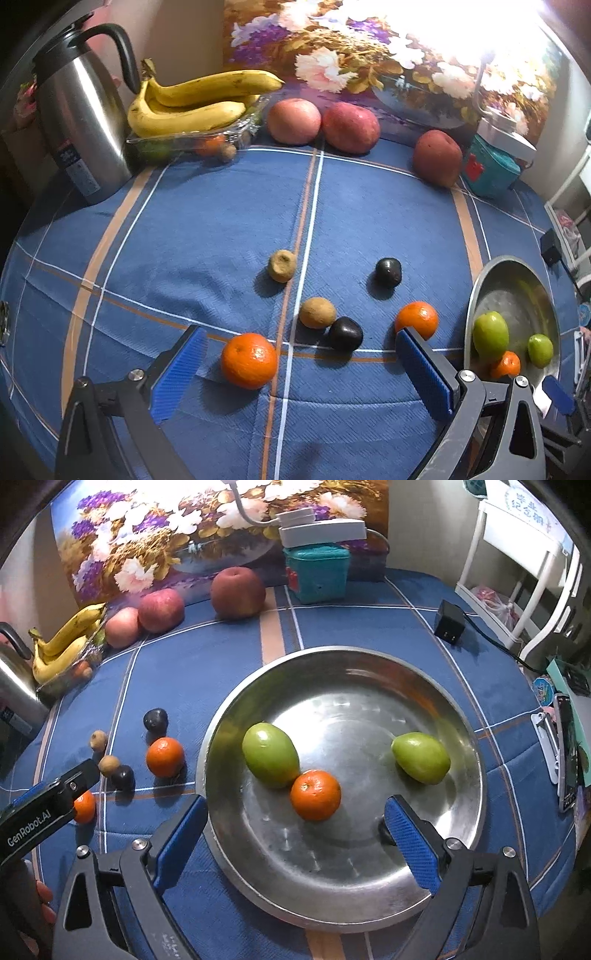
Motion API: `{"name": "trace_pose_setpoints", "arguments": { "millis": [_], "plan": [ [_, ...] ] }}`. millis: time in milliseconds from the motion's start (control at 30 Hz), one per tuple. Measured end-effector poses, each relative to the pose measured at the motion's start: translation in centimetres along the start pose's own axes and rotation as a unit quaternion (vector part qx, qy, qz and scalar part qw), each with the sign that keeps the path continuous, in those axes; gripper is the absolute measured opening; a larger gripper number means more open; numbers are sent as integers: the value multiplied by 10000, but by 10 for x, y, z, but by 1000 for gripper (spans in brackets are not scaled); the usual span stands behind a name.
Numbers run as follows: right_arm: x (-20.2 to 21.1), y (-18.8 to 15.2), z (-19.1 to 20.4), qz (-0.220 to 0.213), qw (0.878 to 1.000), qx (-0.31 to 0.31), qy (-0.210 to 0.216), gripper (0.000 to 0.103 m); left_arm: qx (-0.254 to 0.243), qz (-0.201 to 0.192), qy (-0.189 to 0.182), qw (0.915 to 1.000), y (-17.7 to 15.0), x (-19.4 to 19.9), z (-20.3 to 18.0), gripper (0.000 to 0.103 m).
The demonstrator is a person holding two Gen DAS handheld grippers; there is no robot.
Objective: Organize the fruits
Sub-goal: 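Withdraw both open tools from the plate toward the loose fruits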
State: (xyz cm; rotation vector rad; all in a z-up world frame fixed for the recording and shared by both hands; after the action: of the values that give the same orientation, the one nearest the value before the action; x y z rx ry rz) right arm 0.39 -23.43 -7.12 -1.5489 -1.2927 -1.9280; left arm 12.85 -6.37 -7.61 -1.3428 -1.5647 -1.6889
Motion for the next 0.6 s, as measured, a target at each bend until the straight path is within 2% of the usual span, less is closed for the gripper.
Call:
{"name": "trace_pose_setpoints", "arguments": {
  "millis": [167,333,600],
  "plan": [
    [-4,-3,2,103,9999,-19,44,97,86,-33,114,9999,0,-2,6,103],
    [-5,-4,1,148,9999,-62,57,97,-59,-49,452,9990,-1,-5,5,103],
    [-7,-2,0,193,9997,-105,65,97,-358,-182,660,9970,-1,-2,5,103]
  ]
}}
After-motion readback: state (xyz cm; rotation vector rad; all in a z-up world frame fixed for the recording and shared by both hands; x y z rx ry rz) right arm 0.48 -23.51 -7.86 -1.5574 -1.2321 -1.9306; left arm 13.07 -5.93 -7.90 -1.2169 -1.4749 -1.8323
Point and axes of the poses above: each gripper's, at about its wrist camera, not at the fingertips, and x roughly against the way its jaws point, z to its left, y to its top, the point moved 6 cm from there along -x, roughly the way its jaws point, and after that the axes turned 4 degrees about -y, right-handed, at the moved point
